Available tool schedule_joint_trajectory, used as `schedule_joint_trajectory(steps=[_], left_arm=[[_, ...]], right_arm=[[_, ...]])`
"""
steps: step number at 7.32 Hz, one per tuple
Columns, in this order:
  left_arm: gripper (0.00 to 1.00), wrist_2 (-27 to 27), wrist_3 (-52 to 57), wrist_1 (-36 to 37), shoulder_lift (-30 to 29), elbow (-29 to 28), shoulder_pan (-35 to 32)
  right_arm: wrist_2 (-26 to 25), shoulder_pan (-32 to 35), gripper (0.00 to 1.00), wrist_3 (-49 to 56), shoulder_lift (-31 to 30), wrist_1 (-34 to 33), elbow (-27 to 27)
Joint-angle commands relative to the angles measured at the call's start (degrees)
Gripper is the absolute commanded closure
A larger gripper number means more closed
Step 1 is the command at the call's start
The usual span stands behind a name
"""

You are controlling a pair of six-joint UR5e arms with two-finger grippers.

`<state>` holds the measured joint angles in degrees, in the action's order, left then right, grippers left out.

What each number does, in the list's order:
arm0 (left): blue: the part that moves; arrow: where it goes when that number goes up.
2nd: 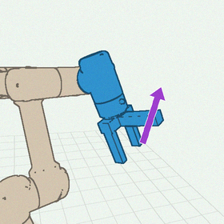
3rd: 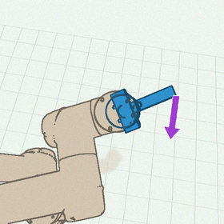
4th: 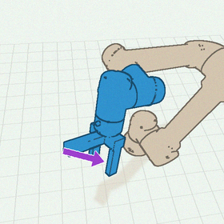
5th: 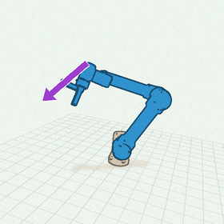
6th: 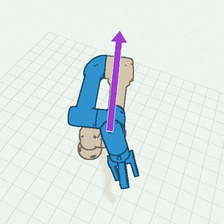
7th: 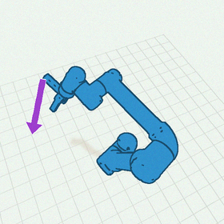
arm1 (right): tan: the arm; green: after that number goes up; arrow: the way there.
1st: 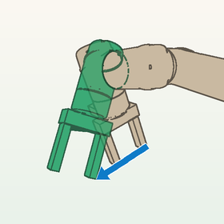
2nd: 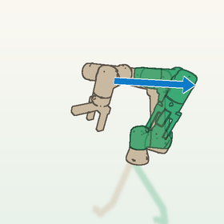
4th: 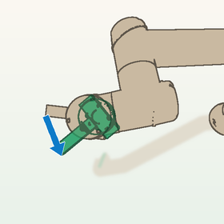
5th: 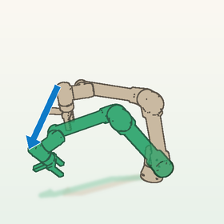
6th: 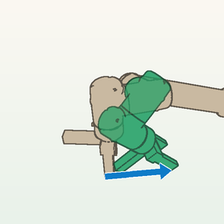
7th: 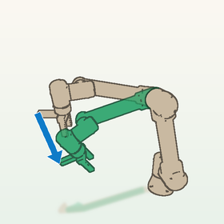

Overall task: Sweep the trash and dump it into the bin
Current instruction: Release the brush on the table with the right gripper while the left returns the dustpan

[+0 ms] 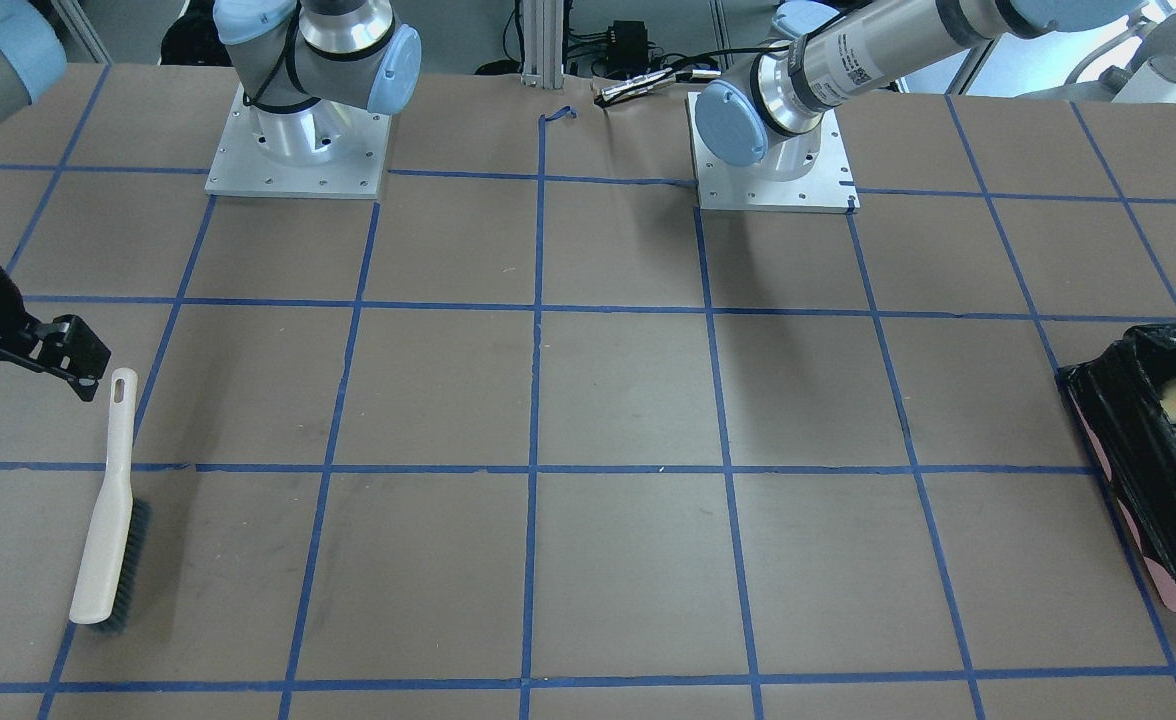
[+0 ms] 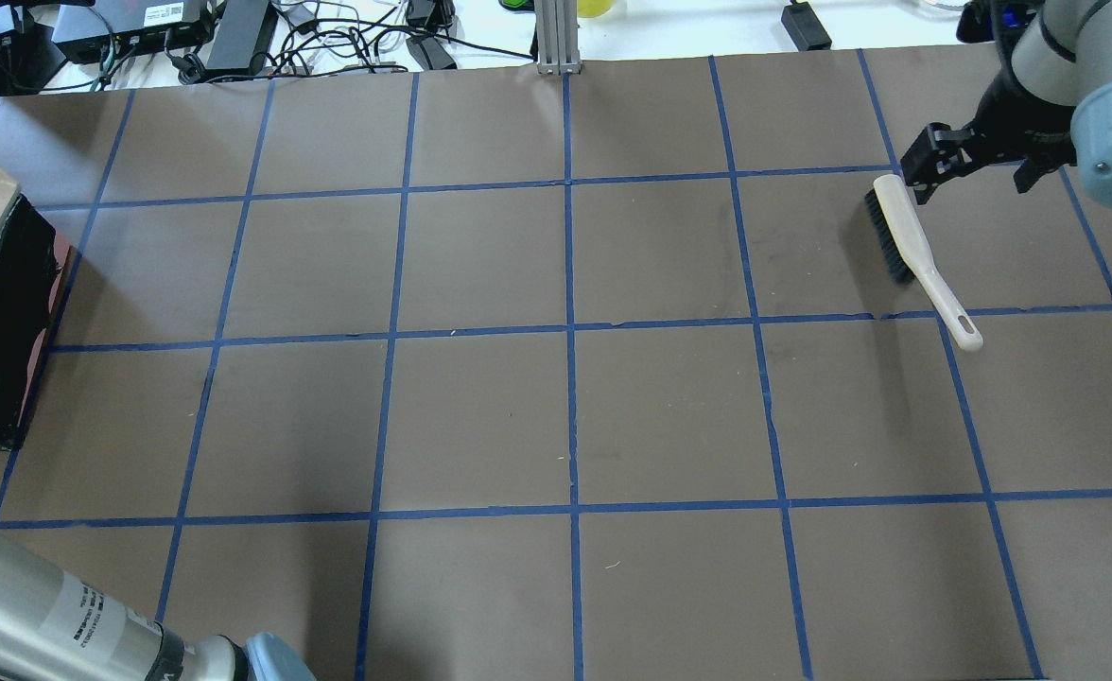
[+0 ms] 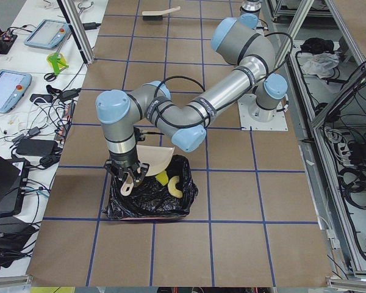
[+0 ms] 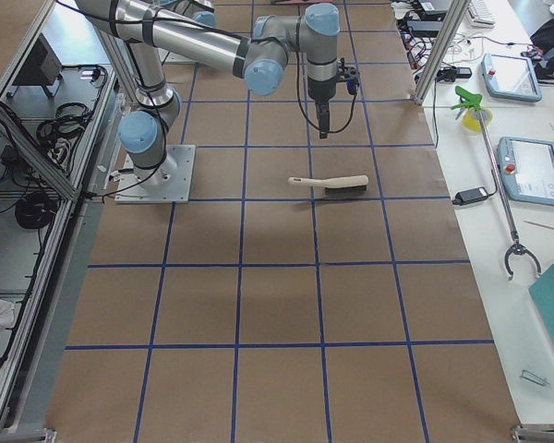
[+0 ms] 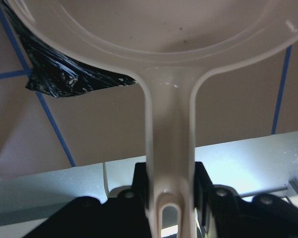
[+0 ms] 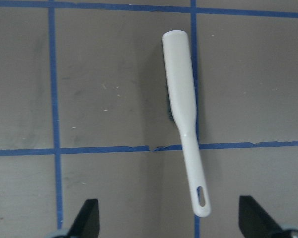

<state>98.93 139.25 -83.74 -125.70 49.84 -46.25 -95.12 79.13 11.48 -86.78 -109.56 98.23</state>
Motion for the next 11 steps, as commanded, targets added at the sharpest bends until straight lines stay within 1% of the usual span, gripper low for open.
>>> schedule_joint_trajectory(steps=[1, 3, 4, 5, 6, 7, 9, 11], left_arm=[[1.0, -3.4, -13.1, -2.6, 0.4, 0.6, -9.2], [1.0, -6.2, -26.6, -2.4, -1.5, 1.8, -17.6], [1.0, -6.1, -33.8, -1.6, -2.3, 3.7, -21.1], [1.0, -6.1, -38.0, 1.5, -2.7, 6.6, -24.4], [1.0, -6.8, -39.6, 3.5, -2.6, 9.9, -26.8], [1.0, -7.7, -39.7, 5.9, -2.3, 12.8, -27.7], [1.0, -9.2, -41.3, 8.1, -1.5, 17.4, -29.8], [1.0, -9.1, -41.7, 12.2, -1.0, 21.9, -32.6]], right_arm=[[0.4, 7.2, 0.0, -7.8, -0.8, 1.1, 0.0], [0.4, 8.1, 0.0, -8.3, -1.0, 2.1, -0.3], [0.3, 7.9, 0.0, -8.0, -1.3, 3.0, -0.3], [0.2, 8.1, 0.0, -7.6, -2.9, 5.1, -0.7], [0.5, 8.1, 0.0, -7.6, -5.8, 9.2, -0.9], [0.5, 8.1, 0.0, -7.7, -6.2, 9.9, -1.0], [0.2, 8.0, 0.0, -7.6, -5.4, 9.9, -1.0], [0.9, 8.1, 0.0, -7.5, -7.5, 9.3, -0.9]])
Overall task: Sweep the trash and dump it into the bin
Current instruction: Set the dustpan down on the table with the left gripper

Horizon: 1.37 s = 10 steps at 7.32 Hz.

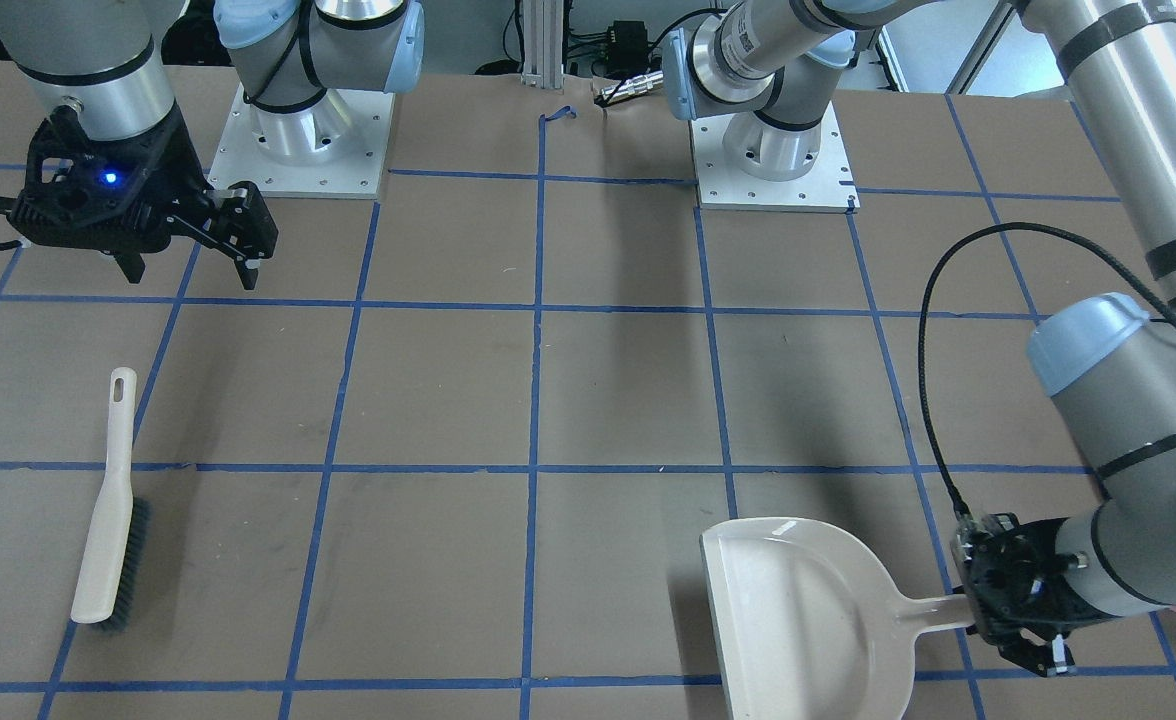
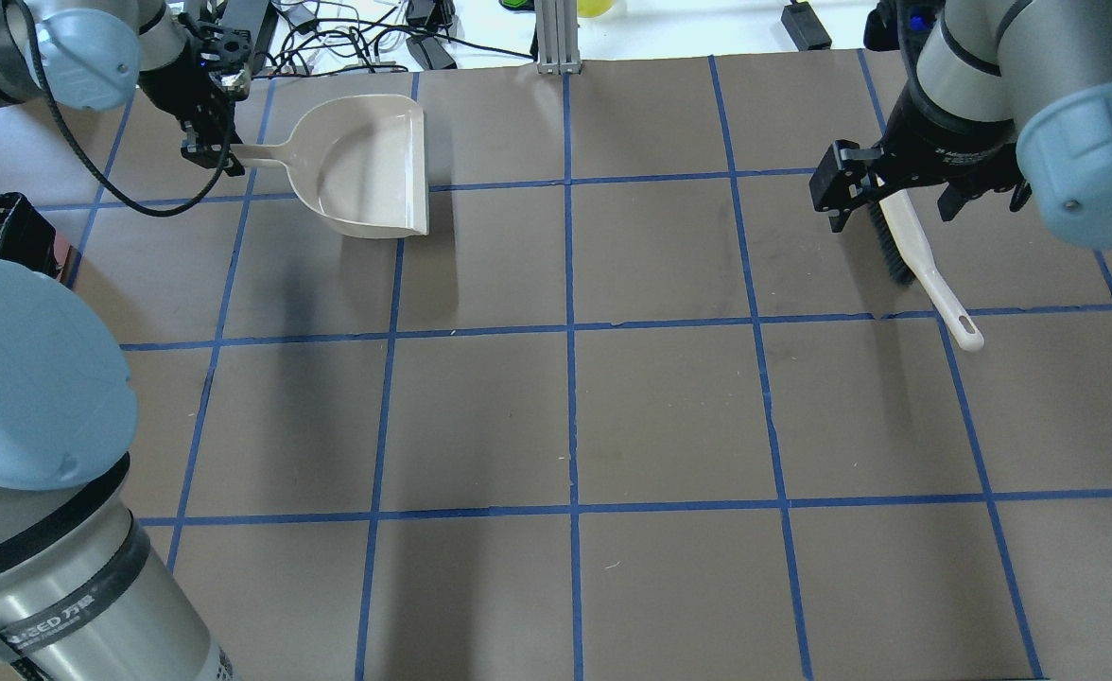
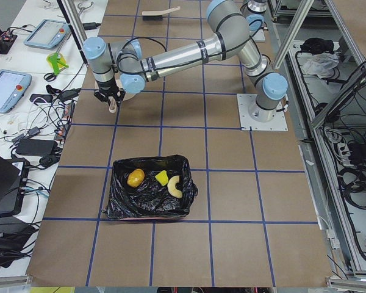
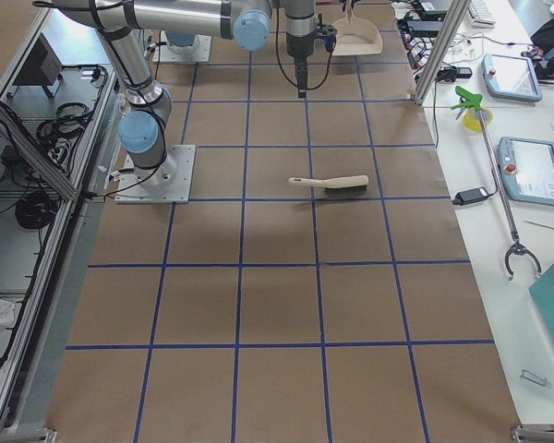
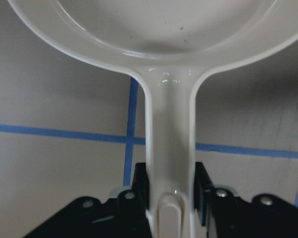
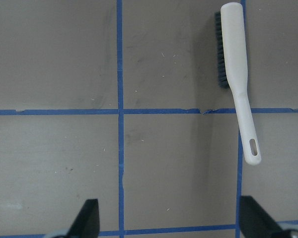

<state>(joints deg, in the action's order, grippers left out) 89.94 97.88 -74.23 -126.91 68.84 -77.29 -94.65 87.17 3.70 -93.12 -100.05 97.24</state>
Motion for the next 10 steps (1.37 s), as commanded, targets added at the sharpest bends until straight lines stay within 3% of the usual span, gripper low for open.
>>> schedule_joint_trajectory(steps=[1, 5, 7, 8, 9, 10], left_arm=[[1.0, 0.4, 0.5, 5.6, 0.4, 5.1, -1.5], [1.0, 2.8, 3.6, 6.6, 1.1, 8.1, -1.5], [1.0, 2.8, 3.6, 6.6, 0.8, 8.2, -1.6], [0.38, 2.8, 3.1, 6.6, 0.4, 8.0, -1.6], [0.22, 3.0, 2.9, 6.6, 0.6, 8.0, -1.6], [0.21, 3.0, 2.9, 6.4, 0.8, 6.9, -1.6]], right_arm=[[3.0, 0.0, 0.0, 0.3, -1.4, 0.4, 0.5], [9.0, 0.6, 0.0, 0.6, -1.5, 3.2, 0.6], [8.2, 0.6, 0.0, 3.4, -1.1, 6.0, 0.6], [8.0, 0.6, 0.0, 3.2, -0.9, 5.8, 0.6], [5.6, 0.6, 0.0, 3.4, -0.7, 5.1, 0.6], [4.6, 0.6, 0.0, 2.5, -0.9, 5.0, 0.5]])
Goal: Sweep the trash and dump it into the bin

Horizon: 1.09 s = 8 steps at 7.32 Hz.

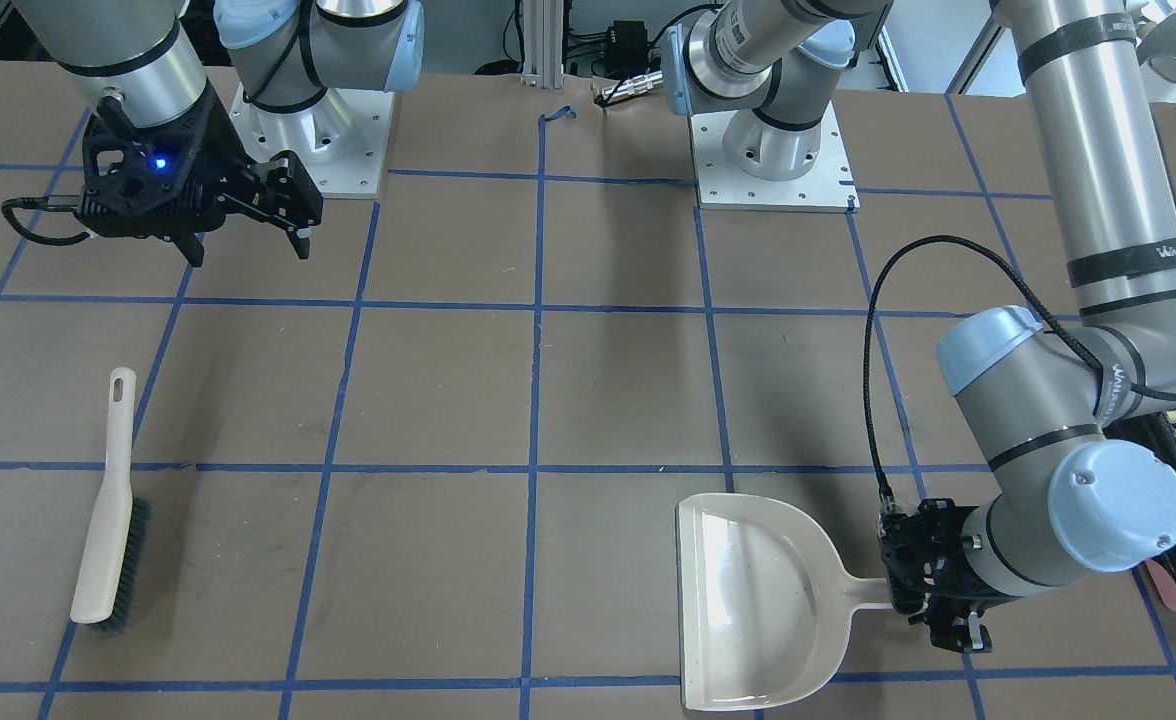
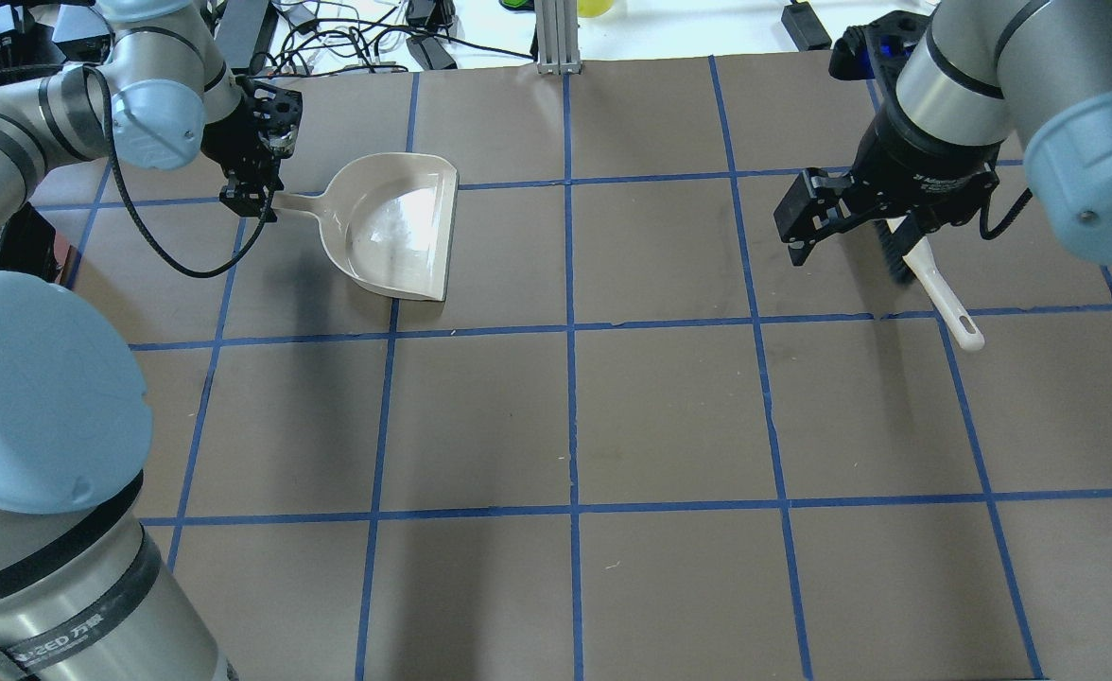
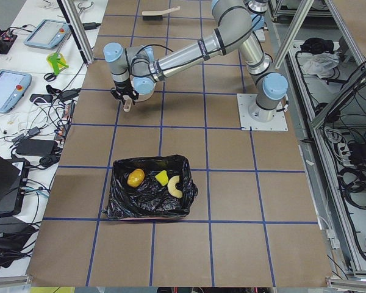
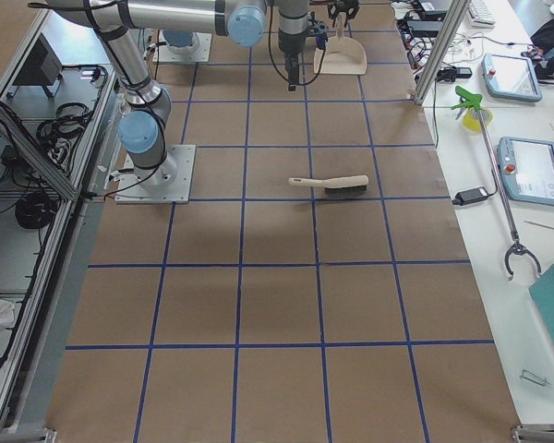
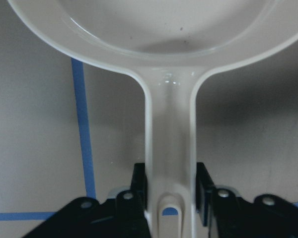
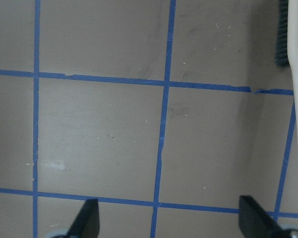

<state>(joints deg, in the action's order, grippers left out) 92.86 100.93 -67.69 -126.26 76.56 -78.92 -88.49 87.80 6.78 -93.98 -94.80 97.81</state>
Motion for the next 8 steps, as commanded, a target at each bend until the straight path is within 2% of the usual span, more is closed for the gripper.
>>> schedule_joint_trajectory(steps=[1, 2, 3, 4, 6, 7, 8], left_arm=[[0.21, 0.2, -0.4, -2.4, 1.2, -2.4, -0.1], [0.21, 0.1, -1.1, -9.8, 2.5, -6.6, -0.1], [0.21, -0.7, -6.4, -21.1, 4.2, -12.1, -0.1], [0.21, 0.0, -14.3, -28.0, 6.5, -16.4, -0.5], [0.2, 0.0, -29.7, -34.1, 11.4, -17.4, -2.9], [0.2, -0.9, -41.5, -37.2, 14.5, -17.1, -5.1], [0.2, -1.4, -47.8, -37.5, 17.2, -15.7, -6.7]], right_arm=[[-1.5, -0.1, 0.0, 0.2, 0.1, -0.3, -0.1], [-1.5, -0.1, 0.0, -0.6, -0.3, -0.3, -0.1], [-1.6, -0.1, 0.0, 0.2, 0.0, -0.3, -0.1], [-1.7, -0.1, 0.0, 0.1, -0.2, -0.1, -0.1], [-1.7, -0.1, 0.0, 0.1, 0.0, -0.2, -0.1], [-1.7, -0.1, 0.0, 0.1, 0.0, -0.2, -0.1], [-1.7, -0.1, 0.0, 0.2, 0.1, -0.2, -0.1]])
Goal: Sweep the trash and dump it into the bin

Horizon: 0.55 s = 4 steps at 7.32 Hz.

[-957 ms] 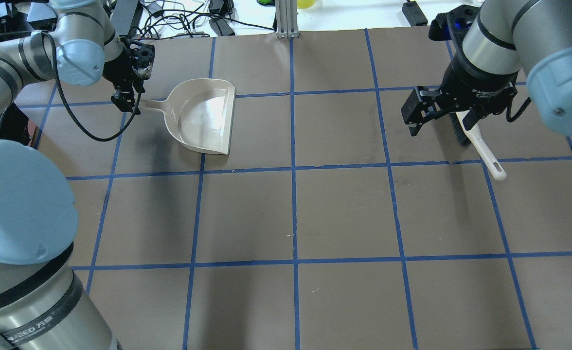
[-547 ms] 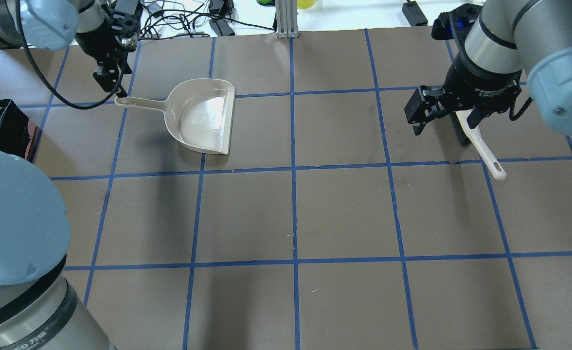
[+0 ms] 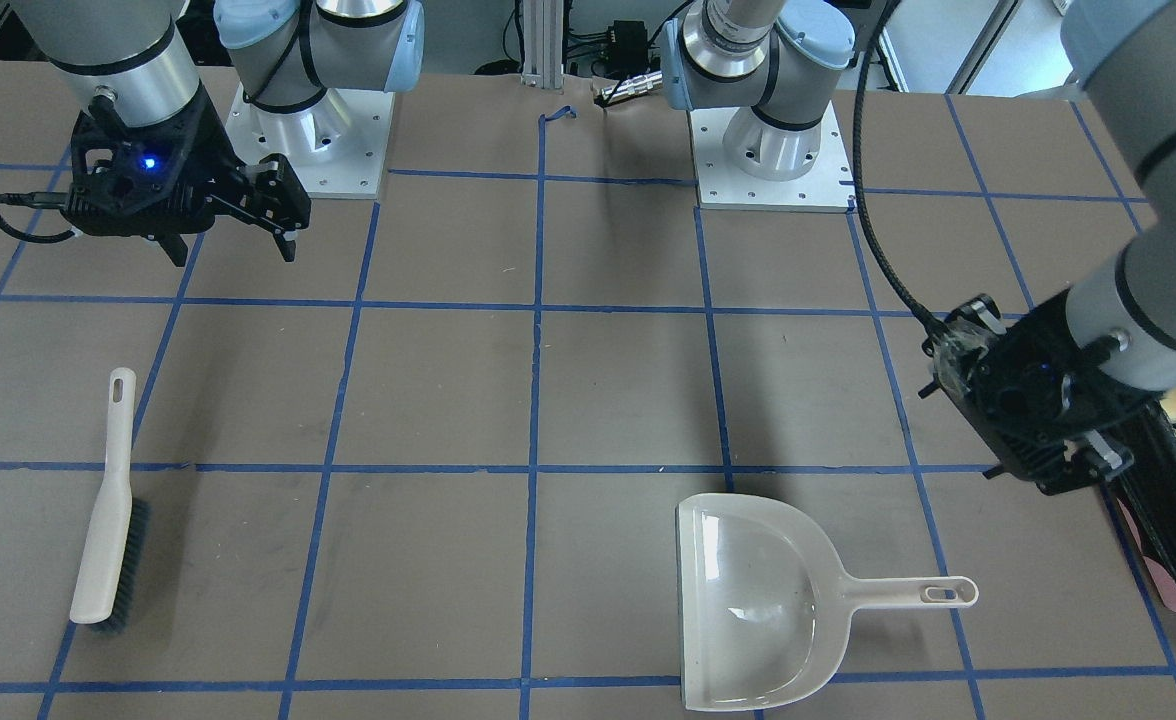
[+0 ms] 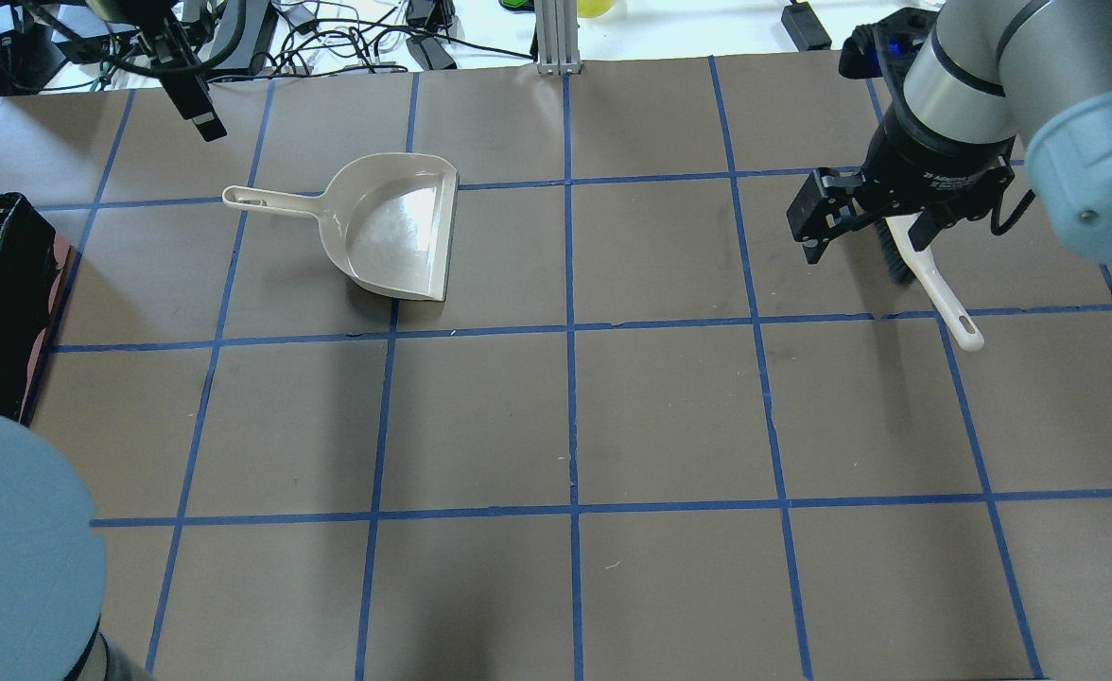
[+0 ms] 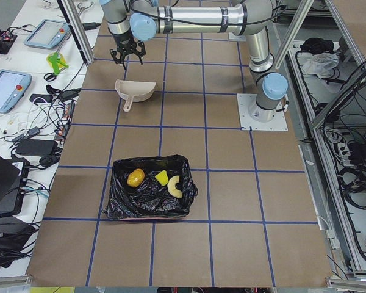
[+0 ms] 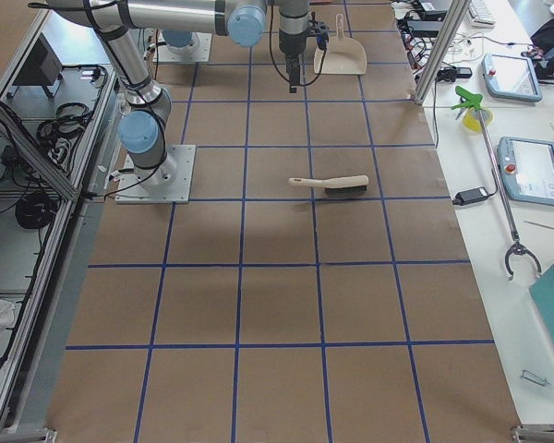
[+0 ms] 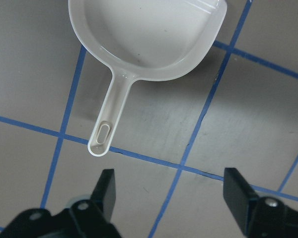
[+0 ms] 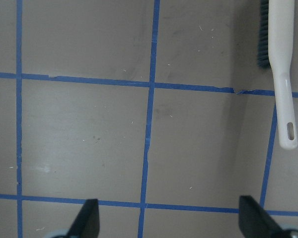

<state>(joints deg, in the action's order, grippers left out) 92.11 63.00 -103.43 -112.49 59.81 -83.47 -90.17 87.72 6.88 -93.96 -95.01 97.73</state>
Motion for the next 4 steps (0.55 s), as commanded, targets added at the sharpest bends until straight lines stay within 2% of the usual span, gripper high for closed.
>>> schedule_joint_trajectory(steps=[1, 4], left_arm=[[0.22, -0.6, -15.4, -3.0, 6.5, 4.0, -2.2], [0.23, -0.4, -44.2, -2.2, 13.8, 12.5, -2.3]], right_arm=[[0.0, 0.0, 0.0, 0.1, 0.1, 0.0, 0.0], [0.0, 0.0, 0.0, -0.4, 0.1, 0.0, 0.0]])
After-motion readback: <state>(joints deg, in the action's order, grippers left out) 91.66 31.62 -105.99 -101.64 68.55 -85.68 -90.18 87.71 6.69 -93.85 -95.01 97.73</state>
